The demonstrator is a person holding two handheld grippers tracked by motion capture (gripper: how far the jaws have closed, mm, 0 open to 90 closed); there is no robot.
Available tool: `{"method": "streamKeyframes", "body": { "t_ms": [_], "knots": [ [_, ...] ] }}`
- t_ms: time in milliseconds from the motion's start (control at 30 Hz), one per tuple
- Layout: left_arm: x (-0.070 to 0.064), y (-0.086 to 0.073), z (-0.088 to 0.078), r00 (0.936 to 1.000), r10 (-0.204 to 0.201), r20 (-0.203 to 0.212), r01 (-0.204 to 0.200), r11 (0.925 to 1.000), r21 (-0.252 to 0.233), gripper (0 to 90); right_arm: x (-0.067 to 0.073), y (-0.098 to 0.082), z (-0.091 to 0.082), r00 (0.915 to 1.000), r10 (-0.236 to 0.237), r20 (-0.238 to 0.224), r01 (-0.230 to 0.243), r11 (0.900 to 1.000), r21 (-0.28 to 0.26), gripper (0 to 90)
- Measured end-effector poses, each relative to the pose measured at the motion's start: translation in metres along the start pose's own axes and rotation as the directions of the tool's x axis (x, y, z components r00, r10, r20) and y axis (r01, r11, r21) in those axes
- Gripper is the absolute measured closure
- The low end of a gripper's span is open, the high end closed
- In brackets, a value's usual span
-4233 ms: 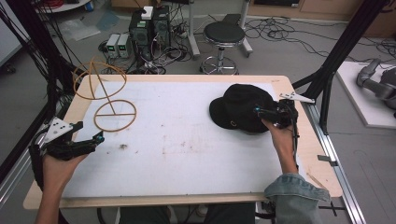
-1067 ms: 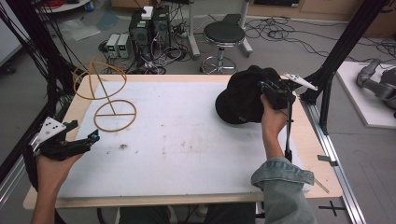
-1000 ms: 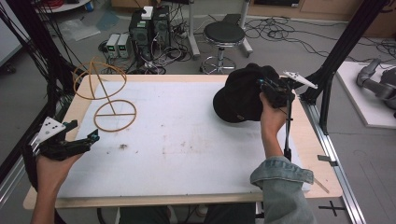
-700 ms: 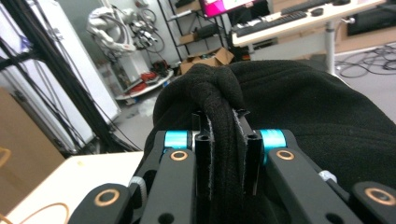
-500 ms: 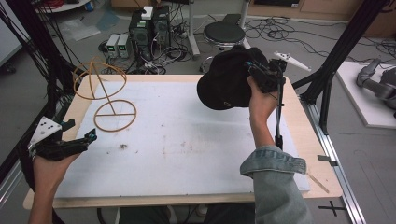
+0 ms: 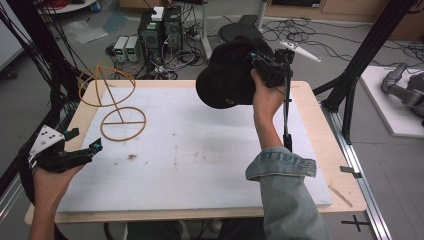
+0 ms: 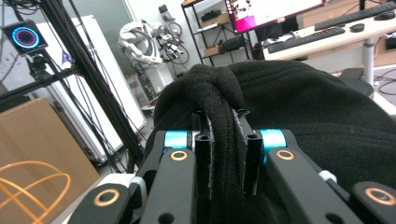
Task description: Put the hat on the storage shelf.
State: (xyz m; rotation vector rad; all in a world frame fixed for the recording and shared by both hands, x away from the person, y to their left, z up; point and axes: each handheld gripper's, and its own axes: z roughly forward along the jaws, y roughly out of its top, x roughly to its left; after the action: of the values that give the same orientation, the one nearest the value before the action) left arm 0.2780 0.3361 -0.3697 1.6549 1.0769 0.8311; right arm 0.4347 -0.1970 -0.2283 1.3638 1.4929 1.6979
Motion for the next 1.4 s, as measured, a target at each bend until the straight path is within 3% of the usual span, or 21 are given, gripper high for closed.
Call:
{"method": "streamKeyframes", "body": {
  "t_ms": [533, 633, 967, 1333, 1400],
  "knots": [
    [0.002, 0.002, -0.006, 1.0000, -0.003, 0.008, 0.003, 1.0000, -0.009, 17.1, 0.039, 0.004, 0.025, 0.9945, 0.067, -0.081, -0.068, 0.998, -0.005, 81.8],
    [0.002, 0.001, -0.007, 1.0000, -0.005, 0.006, 0.005, 0.9999, -0.013, 17.1, 0.046, 0.005, 0.029, 0.9901, 0.091, -0.107, -0.092, 0.996, -0.005, 81.8],
    [0.004, 0.001, -0.016, 0.9999, -0.011, -0.002, 0.011, 0.9997, -0.020, 17.2, 0.074, 0.007, 0.043, 0.9843, 0.102, -0.144, -0.103, 0.995, -0.001, 81.8],
    [0.006, -0.003, -0.024, 0.9998, -0.008, -0.018, 0.008, 0.9999, -0.015, 17.2, 0.105, 0.010, 0.057, 0.9691, 0.130, -0.210, -0.132, 0.991, 0.003, 81.8],
    [0.005, -0.003, -0.025, 0.9998, -0.007, -0.019, 0.007, 0.9999, -0.015, 17.2, 0.116, 0.011, 0.062, 0.9635, 0.135, -0.231, -0.138, 0.990, 0.003, 81.8]
  ]
}}
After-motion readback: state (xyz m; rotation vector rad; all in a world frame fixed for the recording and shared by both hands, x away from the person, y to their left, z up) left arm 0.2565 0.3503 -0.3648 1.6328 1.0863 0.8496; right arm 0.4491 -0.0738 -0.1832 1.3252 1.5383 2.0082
